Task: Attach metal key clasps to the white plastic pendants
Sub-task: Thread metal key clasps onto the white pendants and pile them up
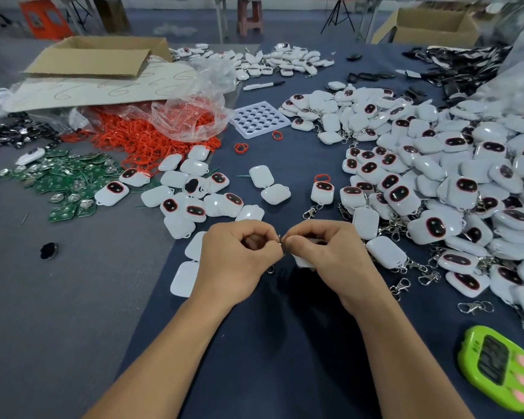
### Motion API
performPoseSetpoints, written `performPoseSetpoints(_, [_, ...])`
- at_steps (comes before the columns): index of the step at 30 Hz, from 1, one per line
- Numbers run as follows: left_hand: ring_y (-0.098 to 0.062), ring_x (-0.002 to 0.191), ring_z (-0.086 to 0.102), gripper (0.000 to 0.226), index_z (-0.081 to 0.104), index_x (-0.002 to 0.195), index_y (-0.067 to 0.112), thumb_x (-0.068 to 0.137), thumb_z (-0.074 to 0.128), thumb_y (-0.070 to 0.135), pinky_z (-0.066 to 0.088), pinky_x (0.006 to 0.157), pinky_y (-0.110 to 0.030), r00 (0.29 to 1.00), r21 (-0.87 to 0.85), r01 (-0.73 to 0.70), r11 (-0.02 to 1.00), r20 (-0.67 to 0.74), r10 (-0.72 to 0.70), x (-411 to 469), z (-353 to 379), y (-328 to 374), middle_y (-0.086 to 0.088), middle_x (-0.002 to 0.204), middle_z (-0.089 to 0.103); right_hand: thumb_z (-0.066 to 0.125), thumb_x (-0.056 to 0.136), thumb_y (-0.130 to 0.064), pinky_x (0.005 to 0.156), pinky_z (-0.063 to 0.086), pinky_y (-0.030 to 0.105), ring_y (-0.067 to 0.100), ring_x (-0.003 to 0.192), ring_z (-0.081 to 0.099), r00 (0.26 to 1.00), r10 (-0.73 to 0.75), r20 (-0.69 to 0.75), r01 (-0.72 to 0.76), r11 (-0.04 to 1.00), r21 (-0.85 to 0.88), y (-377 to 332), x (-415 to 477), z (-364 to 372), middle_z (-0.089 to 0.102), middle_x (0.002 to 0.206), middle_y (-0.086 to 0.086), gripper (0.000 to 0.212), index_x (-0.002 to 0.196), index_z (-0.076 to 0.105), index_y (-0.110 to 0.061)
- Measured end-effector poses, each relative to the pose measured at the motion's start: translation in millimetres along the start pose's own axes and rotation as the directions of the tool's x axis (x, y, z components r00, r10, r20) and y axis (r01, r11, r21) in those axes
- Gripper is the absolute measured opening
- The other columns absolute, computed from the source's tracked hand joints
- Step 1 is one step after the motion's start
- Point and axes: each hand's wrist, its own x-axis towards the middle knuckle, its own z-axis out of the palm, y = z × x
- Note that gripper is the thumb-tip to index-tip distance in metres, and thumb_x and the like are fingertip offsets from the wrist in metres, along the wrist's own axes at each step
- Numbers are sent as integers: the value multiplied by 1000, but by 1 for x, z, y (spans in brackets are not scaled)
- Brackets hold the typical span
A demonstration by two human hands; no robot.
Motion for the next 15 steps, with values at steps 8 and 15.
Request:
performPoseSetpoints(8, [0, 65, 56, 12, 67, 75, 40, 66, 64, 33, 42, 60, -8, 998, 303, -20, 953, -44, 36, -3, 5, -1, 21, 70, 62, 63, 80, -10, 69, 51, 27, 12, 76, 59, 1000, -6, -24, 10, 989, 148, 0, -2, -1, 77, 100, 1, 45, 113, 66, -40])
performPoseSetpoints(15, [-5, 82, 55, 10, 70, 79, 33, 74, 74, 26, 44, 63, -22, 995, 459, -93, 884, 74, 66, -2, 7, -3, 22, 87, 60, 78, 75, -18, 71, 57, 29, 8, 74, 71, 990, -29, -139, 21, 998, -53, 7, 1, -1, 79, 86, -7, 23, 93, 74, -32])
